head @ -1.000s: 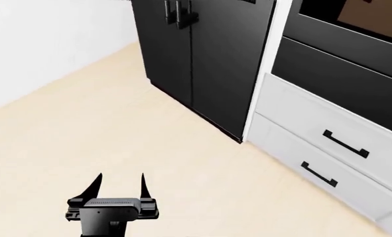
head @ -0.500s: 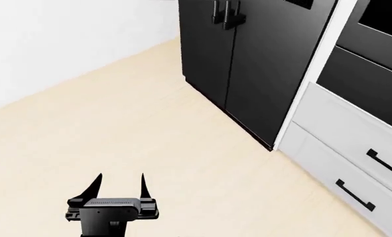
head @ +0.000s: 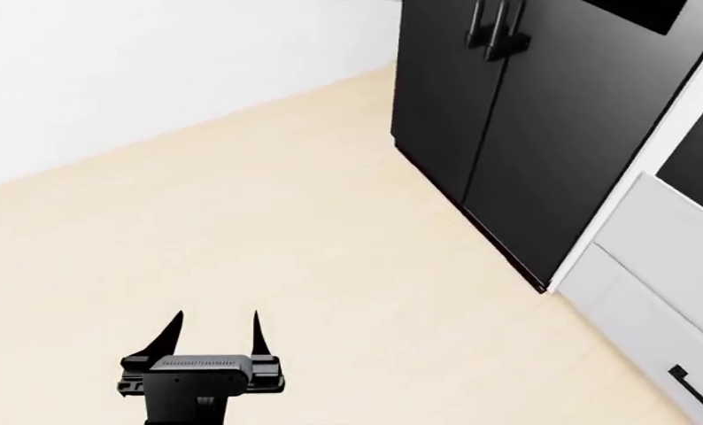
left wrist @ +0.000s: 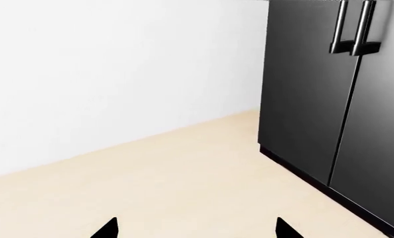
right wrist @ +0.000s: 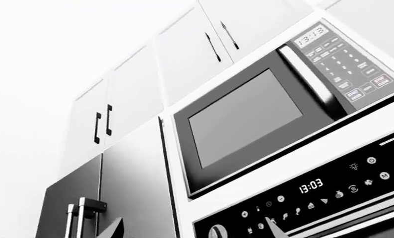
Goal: Open the oven door
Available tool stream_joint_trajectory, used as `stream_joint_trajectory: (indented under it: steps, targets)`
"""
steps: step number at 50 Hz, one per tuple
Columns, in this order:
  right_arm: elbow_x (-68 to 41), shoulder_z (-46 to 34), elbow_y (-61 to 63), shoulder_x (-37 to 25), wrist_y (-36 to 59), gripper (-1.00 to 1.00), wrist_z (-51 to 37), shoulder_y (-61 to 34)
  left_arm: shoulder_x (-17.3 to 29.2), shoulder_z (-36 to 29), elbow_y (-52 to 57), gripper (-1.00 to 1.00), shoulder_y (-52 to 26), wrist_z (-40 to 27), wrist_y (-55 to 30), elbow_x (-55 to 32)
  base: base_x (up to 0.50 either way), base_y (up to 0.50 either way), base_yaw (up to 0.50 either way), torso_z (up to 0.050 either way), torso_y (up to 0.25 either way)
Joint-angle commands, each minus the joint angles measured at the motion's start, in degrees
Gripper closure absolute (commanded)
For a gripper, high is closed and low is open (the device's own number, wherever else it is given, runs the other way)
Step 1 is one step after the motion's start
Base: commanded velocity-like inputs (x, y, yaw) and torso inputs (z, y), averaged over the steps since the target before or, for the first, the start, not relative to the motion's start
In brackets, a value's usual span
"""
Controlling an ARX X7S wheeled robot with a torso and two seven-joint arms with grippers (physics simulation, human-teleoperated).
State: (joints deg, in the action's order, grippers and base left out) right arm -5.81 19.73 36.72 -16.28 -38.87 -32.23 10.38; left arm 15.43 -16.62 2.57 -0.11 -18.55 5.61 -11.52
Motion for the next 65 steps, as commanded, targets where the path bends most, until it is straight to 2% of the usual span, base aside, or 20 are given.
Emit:
stream_joint_trajectory:
  steps: [1,29,46,65]
  targets:
    - [0.1,-0.1,0.0,-0.1,-0.3,-1.0,-0.2,0.2,0.1,-0.3,-0.2,-1.0,-0.3,-0.2,0.0,-0.2,0.0,0.0,0.5,0.0,0.0]
    - [0.1,-0.5,0.0,-0.5,-0.2,-1.0,-0.7,0.3,0.6,-0.7,-0.2,-1.0,0.1,-0.6,0.5,-0.5,0.0,0.0,0.5,0.0,0.0]
    - [0.0,-0.8,0.3,-1.1,0.7,-1.0,-0.7,0.8,0.7,-1.0,-0.3,-1.0,-0.3,-0.9,0.3,-0.8,0.01,0.0,0.0,0.0,0.0]
    - [-0.8,-1.4,0.4,-1.7,1.3,-1.0,-0.9,1.0,1.0,-1.3,-0.5,-1.0,-0.4,-1.1,0.4,-1.0,0.47,-0.16,0.0,0.0,0.0]
